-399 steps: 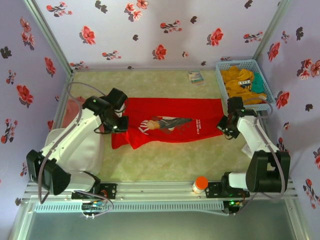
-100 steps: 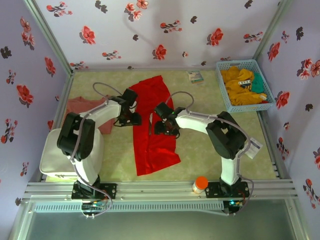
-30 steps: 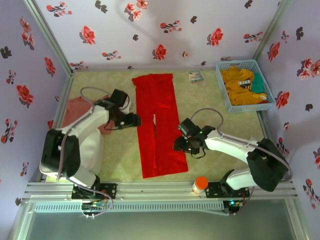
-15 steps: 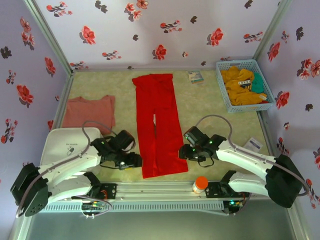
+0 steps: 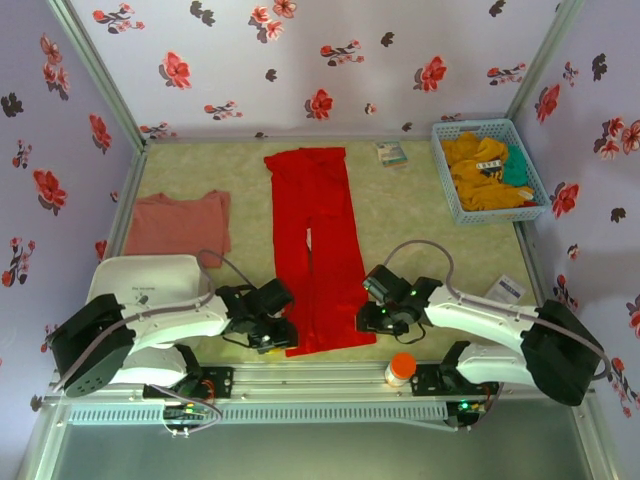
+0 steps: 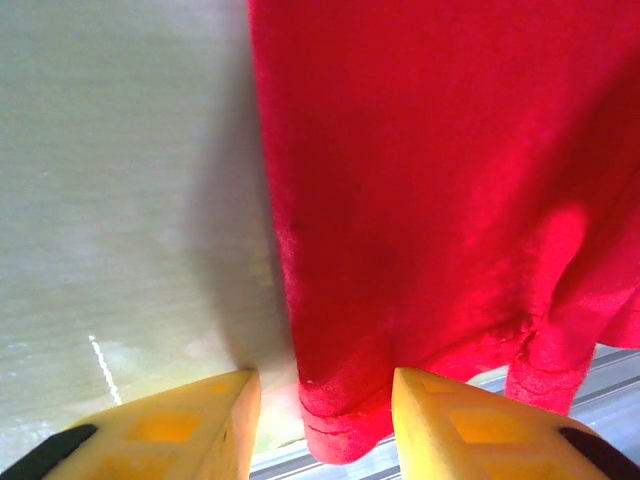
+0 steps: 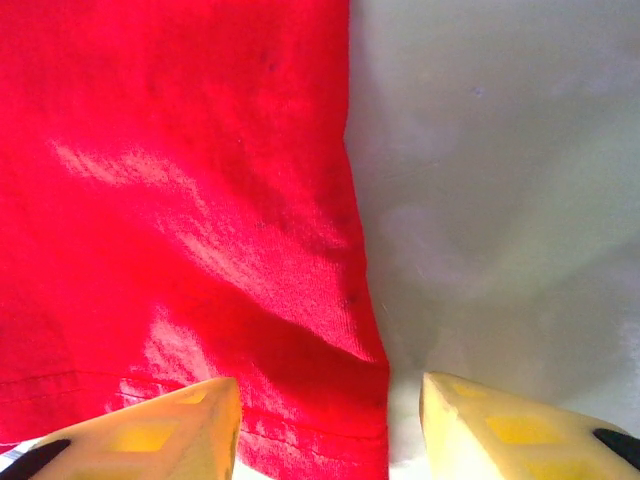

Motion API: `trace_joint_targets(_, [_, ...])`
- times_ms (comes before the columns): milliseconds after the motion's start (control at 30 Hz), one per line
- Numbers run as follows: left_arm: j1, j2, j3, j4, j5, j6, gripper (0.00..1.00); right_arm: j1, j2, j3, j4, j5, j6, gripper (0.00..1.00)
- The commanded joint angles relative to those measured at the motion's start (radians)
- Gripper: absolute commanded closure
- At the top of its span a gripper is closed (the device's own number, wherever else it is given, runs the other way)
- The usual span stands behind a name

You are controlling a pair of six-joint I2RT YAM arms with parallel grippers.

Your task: Fold and stack the t-shirts

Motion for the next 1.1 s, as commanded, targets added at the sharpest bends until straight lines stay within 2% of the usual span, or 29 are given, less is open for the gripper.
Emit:
trace_joint_targets(0, [-0.010,0.036,0.018,0.050,-0.012,-0.024,0.61,0.011,0.010,-0.009,0.018,-0.027,0.019,0.52])
trace_joint_targets(467, [-0.010,0.077,0.008,0.080,-0.011,-0.025,0.68,0.041,0.022,-0.032,0.018,-0.026,0.035,0.56])
trace_joint_targets(633, [-0.012,0.082,0.018,0.075,-0.011,-0.019,0.76,0.062,0.023,-0.029,0.064,-0.036,0.050,0.71])
trace_joint_targets(700, [-0.011,0.079,0.027,0.056,-0.013,-0.013,0.79,0.069,0.017,-0.028,0.080,-0.037,0.050,0.74])
trace_joint_targets(833, [-0.010,0.059,0.057,-0.003,-0.038,0.002,0.84,0.072,0.005,-0.013,0.097,-0.034,0.049,0.88])
trace_joint_targets(933, [-0.002,0.031,0.088,-0.066,-0.068,0.007,0.95,0.073,-0.018,0.007,0.074,-0.001,0.051,1.00])
trace_joint_targets(1000, [0.017,0.007,0.105,-0.101,-0.070,0.019,1.00,0.072,-0.042,0.029,0.044,0.034,0.050,1.00])
trace_joint_targets(1067, [0.042,-0.019,0.133,-0.146,-0.072,0.046,1.00,0.071,-0.072,0.054,0.033,0.072,0.043,1.00])
